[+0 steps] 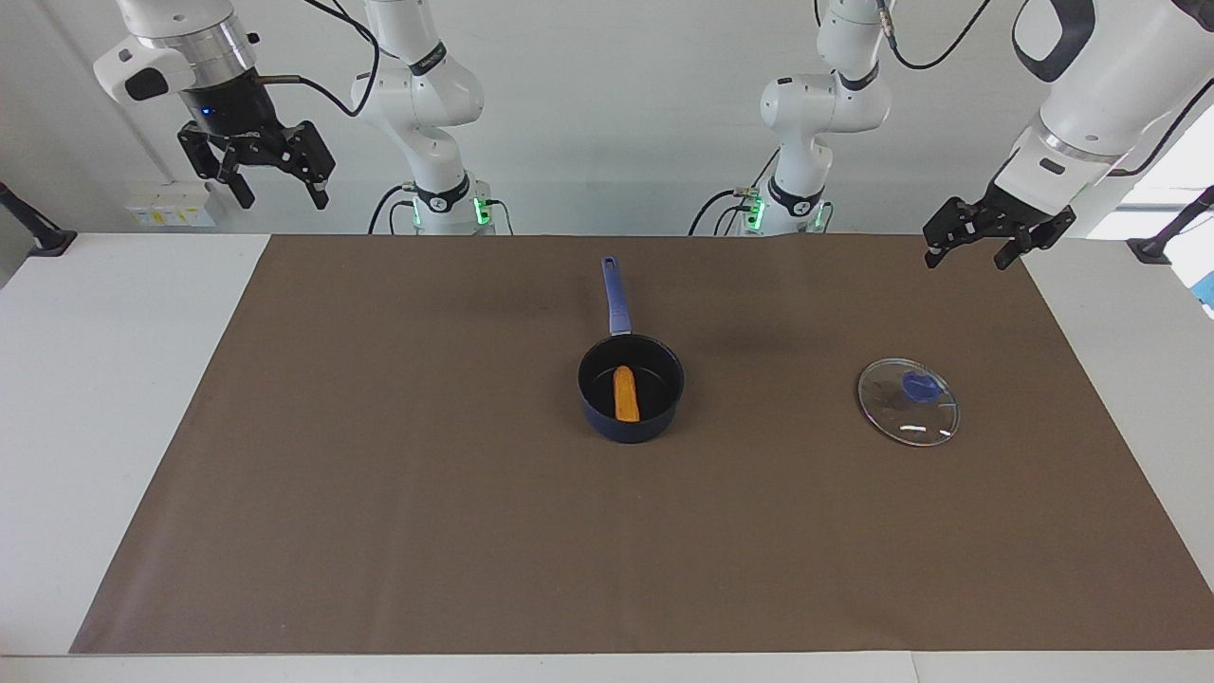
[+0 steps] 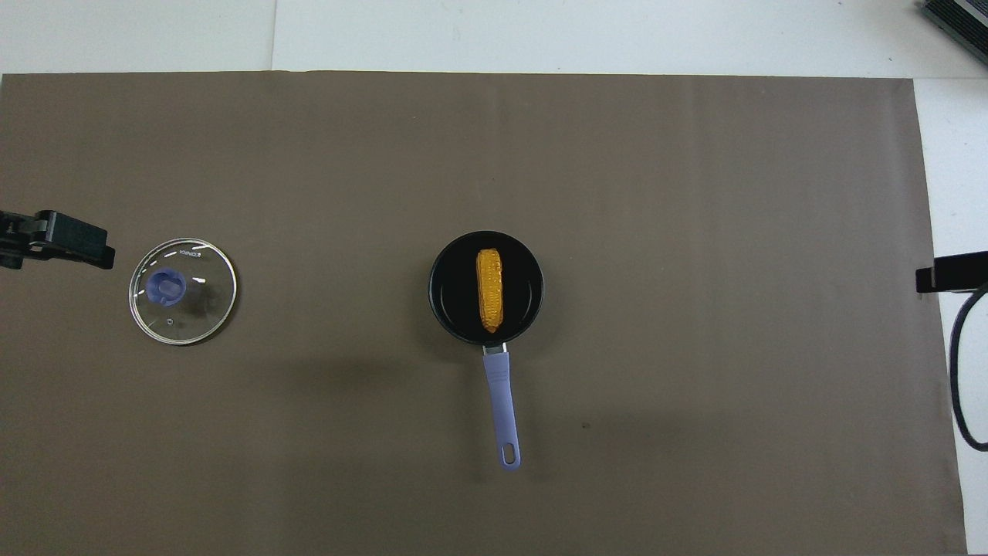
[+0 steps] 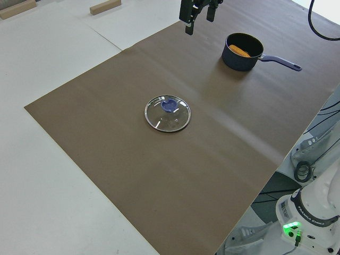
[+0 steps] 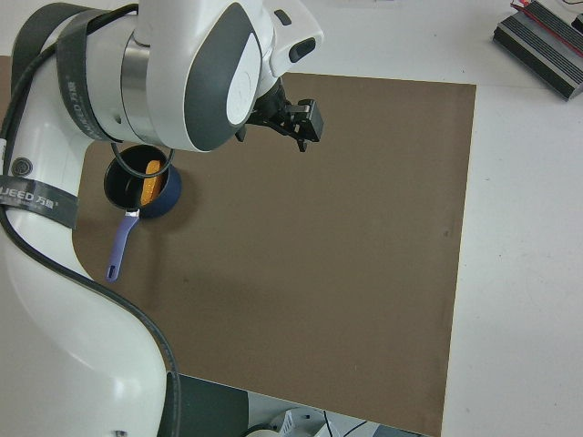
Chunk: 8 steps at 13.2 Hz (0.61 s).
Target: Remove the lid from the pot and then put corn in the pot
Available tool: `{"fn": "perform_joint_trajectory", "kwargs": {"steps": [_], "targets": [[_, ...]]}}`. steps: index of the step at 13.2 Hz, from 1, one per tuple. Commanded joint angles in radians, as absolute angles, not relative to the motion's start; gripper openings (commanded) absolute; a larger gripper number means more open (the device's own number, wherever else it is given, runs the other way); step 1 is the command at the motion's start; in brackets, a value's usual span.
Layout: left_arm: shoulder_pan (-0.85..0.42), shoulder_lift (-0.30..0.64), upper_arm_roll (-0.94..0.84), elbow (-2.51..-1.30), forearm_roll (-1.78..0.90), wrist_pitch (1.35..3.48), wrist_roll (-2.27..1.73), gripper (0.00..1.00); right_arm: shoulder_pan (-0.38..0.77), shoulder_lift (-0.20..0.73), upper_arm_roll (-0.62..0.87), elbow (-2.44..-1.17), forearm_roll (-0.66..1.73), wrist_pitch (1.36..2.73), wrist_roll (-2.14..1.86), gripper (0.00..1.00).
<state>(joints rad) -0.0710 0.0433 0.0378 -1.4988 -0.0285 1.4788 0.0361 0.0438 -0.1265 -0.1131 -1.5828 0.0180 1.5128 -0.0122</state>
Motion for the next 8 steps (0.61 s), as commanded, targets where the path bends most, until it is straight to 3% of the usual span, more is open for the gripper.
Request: {"fn": "perform_joint_trajectory", "kwargs": {"steps": [1, 8], "targets": [[-0.080, 0.017, 0.041, -1.529, -0.011, 1.488, 0.025, 1.00, 0.034, -0.130, -0.106, -1.595, -0.001, 1.517, -0.049, 1.00], [-0.080, 0.017, 0.041, -1.529, -0.011, 1.488, 0.023, 1.00, 0.078, -0.132, -0.120, -1.597, -0.003, 1.489, -0.046, 1.00]]}}
